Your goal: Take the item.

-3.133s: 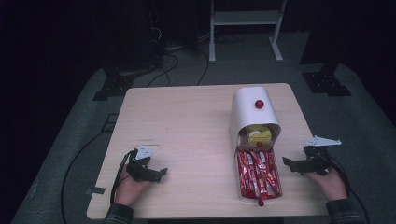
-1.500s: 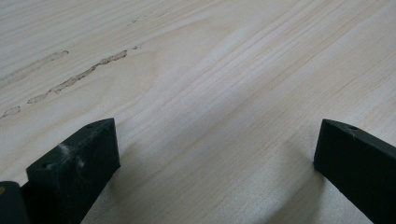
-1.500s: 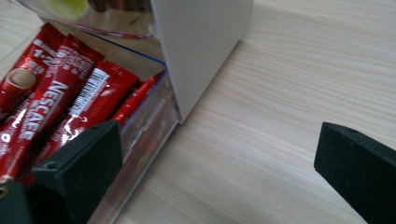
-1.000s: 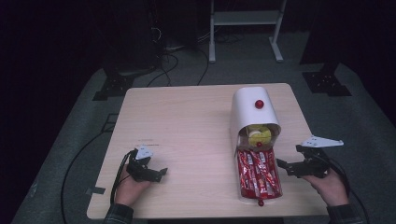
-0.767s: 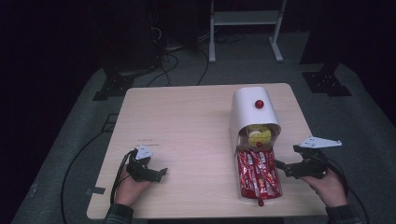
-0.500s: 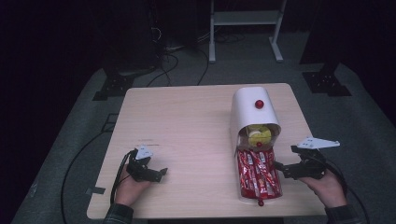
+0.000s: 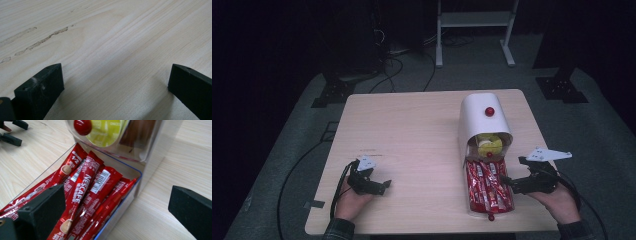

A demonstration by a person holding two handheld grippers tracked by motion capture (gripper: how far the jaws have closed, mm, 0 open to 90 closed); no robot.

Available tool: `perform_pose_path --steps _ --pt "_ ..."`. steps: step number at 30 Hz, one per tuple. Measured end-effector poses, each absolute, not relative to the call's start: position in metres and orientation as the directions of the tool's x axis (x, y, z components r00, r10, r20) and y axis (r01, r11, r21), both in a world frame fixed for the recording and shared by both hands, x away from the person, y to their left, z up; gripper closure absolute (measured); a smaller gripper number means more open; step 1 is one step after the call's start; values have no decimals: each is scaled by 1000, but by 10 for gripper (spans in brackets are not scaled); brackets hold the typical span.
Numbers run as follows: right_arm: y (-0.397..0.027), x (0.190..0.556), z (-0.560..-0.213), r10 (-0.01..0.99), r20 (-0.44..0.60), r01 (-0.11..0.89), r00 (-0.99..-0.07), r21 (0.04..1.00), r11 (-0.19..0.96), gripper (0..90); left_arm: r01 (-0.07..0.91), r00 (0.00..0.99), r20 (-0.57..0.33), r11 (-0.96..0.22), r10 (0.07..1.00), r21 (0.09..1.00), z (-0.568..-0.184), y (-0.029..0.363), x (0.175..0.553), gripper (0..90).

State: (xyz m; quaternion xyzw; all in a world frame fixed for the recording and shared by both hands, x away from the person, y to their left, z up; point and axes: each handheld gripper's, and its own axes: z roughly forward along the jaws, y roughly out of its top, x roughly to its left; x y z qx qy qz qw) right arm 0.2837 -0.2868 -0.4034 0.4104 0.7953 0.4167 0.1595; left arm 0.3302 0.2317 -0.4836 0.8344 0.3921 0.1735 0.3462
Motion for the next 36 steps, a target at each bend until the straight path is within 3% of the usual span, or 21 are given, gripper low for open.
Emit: perform_pose_path --steps 31,36 --pt "-257 276 -404 715 75 477 -695 792 380 12 535 632 17 -452 775 714 -484 232 330 0" --pt "-253 276 -406 703 76 471 -708 792 389 48 534 632 18 -453 775 714 -484 232 330 0"
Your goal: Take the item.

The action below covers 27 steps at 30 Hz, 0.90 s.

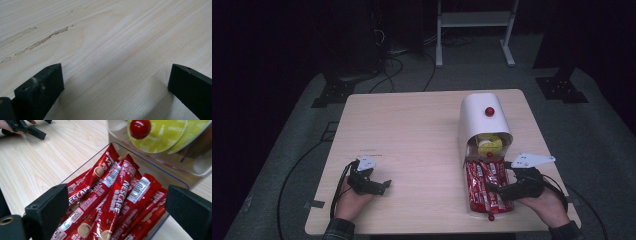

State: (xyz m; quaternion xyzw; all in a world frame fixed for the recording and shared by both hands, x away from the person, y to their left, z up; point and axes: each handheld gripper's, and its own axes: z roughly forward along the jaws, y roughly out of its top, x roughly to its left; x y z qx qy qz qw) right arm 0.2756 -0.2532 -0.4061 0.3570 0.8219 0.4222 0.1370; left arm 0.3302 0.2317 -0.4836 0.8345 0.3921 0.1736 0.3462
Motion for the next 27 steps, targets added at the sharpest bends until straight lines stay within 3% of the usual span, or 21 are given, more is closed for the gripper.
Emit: perform_pose_path --steps 10,13,27 --pt "-246 277 -409 685 76 466 -724 786 406 69 534 632 18 -453 774 714 -484 232 330 0" --pt "-244 276 -410 679 71 455 -730 792 407 122 535 632 18 -452 775 714 -484 232 330 0" --pt "-241 278 -414 672 65 449 -738 790 417 208 534 632 19 -453 774 714 -484 232 330 0"
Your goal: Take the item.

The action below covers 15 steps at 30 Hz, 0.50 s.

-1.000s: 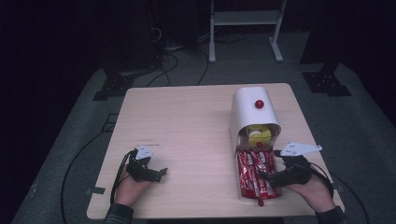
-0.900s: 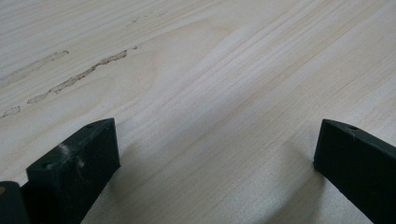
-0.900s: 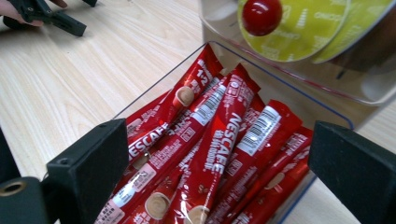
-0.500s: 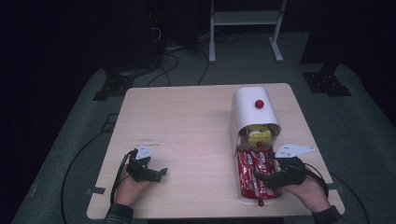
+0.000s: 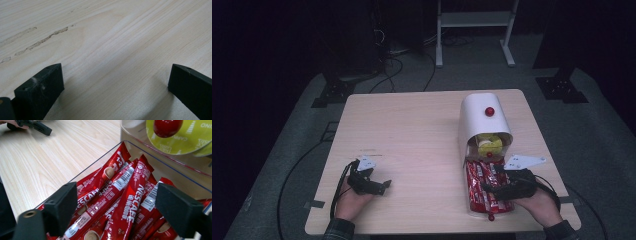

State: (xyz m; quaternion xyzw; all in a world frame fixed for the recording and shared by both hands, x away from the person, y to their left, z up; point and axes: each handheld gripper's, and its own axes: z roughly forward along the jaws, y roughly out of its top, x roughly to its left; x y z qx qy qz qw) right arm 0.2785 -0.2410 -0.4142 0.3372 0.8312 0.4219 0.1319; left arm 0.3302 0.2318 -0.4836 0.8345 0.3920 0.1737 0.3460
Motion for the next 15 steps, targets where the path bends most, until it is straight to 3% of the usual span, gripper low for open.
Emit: perform_pose_path --steps 15 --pt "-243 279 -414 671 54 434 -740 800 415 391 534 632 18 -453 774 714 -484 232 330 0"
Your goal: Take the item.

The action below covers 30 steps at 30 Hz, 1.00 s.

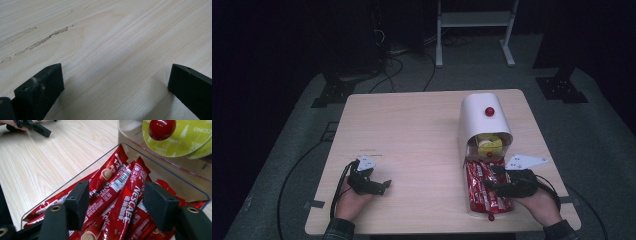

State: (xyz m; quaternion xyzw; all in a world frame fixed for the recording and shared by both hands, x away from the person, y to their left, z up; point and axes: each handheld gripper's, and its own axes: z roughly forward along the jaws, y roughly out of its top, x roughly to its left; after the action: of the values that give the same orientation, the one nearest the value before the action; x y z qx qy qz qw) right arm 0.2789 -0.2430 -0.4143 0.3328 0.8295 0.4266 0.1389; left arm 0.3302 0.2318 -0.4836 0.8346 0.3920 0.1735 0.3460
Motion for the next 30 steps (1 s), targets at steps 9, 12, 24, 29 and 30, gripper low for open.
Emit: perform_pose_path --steps 9,12,24,29,30 --pt "-243 280 -416 675 40 431 -737 797 424 459 535 631 16 -450 776 716 -484 232 330 0" --pt "-243 281 -417 676 36 430 -736 795 427 491 535 631 16 -449 776 716 -484 232 330 0" --pt "-243 282 -421 676 25 431 -736 787 441 560 535 630 15 -448 777 716 -484 231 330 0" --pt "-242 281 -422 679 17 431 -734 784 447 592 535 630 16 -449 776 716 -484 231 330 0" --pt "-242 281 -422 679 15 431 -734 783 448 599 533 631 18 -450 776 716 -484 232 330 0"
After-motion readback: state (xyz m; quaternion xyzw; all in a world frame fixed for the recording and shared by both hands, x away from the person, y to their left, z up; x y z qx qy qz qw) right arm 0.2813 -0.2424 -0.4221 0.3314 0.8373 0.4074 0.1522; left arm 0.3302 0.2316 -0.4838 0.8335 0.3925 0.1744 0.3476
